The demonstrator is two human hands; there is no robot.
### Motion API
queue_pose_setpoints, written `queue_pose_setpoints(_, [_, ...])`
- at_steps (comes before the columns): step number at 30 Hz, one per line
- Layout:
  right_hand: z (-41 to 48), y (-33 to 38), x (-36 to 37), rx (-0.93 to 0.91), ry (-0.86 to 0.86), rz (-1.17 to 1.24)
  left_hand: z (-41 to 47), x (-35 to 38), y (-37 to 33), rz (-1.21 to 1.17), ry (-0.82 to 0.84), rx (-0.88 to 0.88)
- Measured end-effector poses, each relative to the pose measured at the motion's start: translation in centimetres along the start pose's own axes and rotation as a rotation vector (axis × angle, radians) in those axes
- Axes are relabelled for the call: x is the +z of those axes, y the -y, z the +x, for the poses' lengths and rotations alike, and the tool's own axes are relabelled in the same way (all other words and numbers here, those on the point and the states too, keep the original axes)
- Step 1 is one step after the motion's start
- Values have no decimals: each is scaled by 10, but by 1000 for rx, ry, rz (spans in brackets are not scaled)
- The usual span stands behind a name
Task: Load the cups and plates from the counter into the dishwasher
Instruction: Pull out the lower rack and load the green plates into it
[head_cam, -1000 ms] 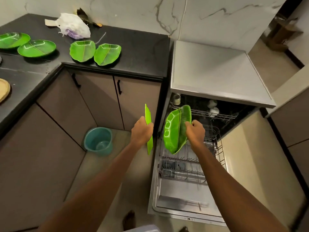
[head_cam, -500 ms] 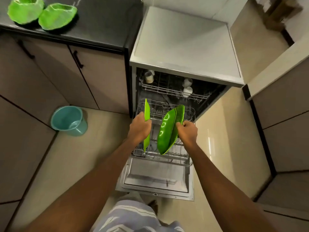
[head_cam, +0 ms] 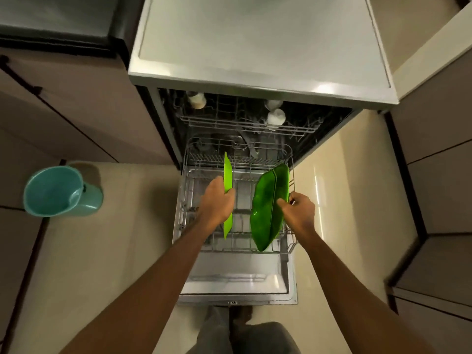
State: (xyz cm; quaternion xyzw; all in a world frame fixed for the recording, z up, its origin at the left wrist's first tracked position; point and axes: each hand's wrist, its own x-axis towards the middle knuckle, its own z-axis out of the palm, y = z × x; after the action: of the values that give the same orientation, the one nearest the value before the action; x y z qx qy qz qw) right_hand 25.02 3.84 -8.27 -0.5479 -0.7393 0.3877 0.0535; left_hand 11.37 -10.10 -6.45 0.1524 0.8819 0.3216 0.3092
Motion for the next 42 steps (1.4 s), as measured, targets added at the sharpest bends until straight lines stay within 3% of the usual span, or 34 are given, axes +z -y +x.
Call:
queue_pose_setpoints(6, [64, -44, 31, -7, -17, -17, 58, 48, 17, 39, 85, 29])
queue_pose_setpoints(20, [241, -150, 90, -133, -100, -253, 163, 194, 66, 42, 36, 55])
queue_pose_setpoints(30, [301, -158, 100, -78, -117, -231, 185, 222, 65, 59, 42, 37])
queue_pose_setpoints(42, [328, -161, 133, -173, -60, -301, 201, 234, 60, -61, 4, 45])
